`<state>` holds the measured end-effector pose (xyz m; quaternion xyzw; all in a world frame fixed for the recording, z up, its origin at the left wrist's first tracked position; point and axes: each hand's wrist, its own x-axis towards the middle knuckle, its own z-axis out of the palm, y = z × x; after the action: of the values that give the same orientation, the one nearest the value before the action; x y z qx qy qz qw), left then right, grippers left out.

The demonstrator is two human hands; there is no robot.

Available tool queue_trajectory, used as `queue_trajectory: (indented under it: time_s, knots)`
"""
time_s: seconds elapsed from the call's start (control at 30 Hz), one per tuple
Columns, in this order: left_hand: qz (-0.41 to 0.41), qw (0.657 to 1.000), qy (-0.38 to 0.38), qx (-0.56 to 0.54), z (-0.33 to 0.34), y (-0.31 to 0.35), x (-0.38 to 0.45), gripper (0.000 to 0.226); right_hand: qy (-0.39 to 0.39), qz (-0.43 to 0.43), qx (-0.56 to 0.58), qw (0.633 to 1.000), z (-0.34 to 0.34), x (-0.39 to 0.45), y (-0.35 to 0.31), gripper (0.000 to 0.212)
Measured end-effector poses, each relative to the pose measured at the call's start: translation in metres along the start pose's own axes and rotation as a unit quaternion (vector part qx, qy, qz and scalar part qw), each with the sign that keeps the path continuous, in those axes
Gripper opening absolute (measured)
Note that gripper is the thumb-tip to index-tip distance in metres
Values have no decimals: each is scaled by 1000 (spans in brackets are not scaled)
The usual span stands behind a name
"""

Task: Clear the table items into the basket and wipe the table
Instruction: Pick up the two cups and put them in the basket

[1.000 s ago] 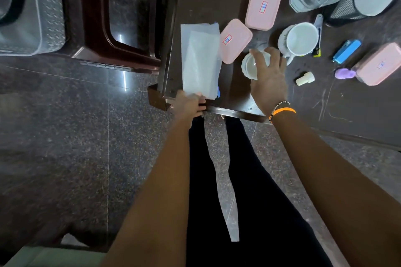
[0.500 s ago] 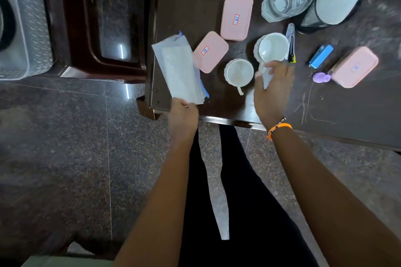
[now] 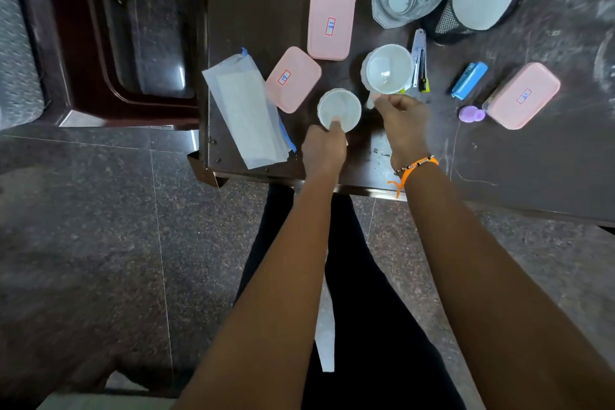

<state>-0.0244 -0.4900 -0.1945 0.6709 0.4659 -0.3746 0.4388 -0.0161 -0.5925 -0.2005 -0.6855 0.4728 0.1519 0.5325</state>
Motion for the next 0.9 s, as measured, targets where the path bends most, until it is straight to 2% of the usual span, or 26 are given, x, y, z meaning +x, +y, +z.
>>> queue_trajectory:
  time_s: [0.2,0.4,0.57,0.73,0.9]
  knots:
    - [102,985,9,140,-10,4,11,36,0,-58,-61,996,3,0,0,21]
    - [183,968,0,172,-22,2,0,27,35,-72,-102,992,-1,-4,-1,16]
    - [231,956,19,179,-54,2,-21,39,77,-128,-189,970,2,-36,-3,18]
    - [253,957,42,138,-114,-4,-41,34,56,-216,-185,957,17,-88,-23,13]
    - [272,948,122,111,-201,-11,-53,30,-27,-307,-180,934,60,-137,-64,13]
